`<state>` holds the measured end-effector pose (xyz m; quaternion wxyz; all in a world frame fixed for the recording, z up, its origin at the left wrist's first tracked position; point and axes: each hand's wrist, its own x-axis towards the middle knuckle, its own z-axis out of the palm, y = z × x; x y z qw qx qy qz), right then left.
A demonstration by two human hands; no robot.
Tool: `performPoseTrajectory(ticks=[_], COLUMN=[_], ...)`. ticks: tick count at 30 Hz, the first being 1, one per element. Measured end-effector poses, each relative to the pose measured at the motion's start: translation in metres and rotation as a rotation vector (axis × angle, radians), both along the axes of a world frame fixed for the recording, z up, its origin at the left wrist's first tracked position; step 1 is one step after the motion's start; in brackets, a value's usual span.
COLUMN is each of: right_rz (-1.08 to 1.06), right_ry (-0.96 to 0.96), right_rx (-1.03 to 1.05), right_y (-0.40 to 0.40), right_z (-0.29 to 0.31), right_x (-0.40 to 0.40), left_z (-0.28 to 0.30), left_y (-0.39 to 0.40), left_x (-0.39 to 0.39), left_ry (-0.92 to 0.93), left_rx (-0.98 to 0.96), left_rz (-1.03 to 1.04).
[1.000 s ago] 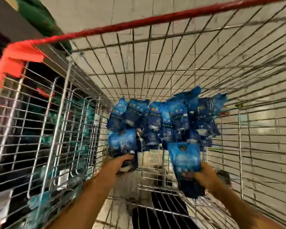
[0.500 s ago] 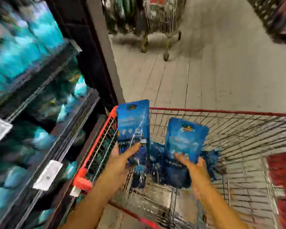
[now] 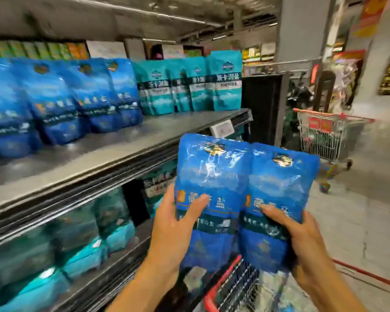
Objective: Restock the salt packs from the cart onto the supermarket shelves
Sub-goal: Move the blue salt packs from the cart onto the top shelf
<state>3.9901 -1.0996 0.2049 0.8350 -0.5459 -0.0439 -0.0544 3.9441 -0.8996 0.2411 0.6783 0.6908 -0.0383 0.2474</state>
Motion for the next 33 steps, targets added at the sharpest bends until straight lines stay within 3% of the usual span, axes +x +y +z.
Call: performPoseTrajectory(ticks=[9,17,25,31,33], right_rz=[0.498,0.823,0.964,0.925,0.881], right_ry=[-0.232,-0.369,-0.397,-0.454,-0.561], right_rx=[0.051,0.005,-0.223,-0.417,-0.552], right_y=[0.114,0.243,0.367,0.394,0.391], right_z=[0.12,0.205,0.215,0.2,0.198], right_x=[0.044,0.092,0.142,0.164,0.168], left_z=[0.11,0.18,0.172,0.148,0.144], left_y=[0.096,0.197,0.284,0.318,0.327], left_x=[-0.03,-0.043,-0.017,-0.001,-0.005], left_ry=[-0.206,-0.232,-0.173,-0.081,-0.009], left_rx=[-0.101,-0.227,-0.292,-0.152,0.028], left_rz=[0.38,0.683,0.751,0.71,0.784])
